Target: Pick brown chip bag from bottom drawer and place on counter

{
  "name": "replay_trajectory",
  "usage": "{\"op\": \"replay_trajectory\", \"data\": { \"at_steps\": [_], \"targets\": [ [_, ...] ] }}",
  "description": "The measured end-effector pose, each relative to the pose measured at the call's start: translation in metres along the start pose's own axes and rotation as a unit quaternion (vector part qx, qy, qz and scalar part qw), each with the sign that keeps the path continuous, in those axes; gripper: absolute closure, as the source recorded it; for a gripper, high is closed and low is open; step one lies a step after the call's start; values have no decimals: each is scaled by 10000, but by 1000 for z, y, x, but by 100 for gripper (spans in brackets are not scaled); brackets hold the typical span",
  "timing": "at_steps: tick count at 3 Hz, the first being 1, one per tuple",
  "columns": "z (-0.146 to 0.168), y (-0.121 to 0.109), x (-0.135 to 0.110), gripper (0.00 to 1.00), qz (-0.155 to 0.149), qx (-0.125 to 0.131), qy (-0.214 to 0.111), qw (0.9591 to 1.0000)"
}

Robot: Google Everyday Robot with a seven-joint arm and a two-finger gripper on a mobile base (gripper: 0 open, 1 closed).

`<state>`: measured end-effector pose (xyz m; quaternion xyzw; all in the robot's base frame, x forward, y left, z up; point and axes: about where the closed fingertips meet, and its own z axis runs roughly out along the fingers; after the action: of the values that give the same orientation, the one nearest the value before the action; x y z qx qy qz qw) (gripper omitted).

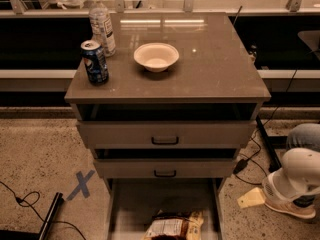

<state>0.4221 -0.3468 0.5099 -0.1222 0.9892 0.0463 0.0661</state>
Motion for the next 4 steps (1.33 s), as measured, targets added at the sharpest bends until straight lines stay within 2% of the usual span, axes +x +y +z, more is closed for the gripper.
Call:
{"op": "replay_trajectory", "data": {
  "at_steps": [1, 2, 3, 4],
  "targets": [
    [11, 0, 13, 0, 458, 128, 11, 9989],
    [16, 0, 16, 0, 466, 159, 163, 9987],
    [43, 18, 20, 0, 503, -389, 468, 9969],
    [79, 43, 36, 0, 949, -1753, 597, 9781]
  ]
}}
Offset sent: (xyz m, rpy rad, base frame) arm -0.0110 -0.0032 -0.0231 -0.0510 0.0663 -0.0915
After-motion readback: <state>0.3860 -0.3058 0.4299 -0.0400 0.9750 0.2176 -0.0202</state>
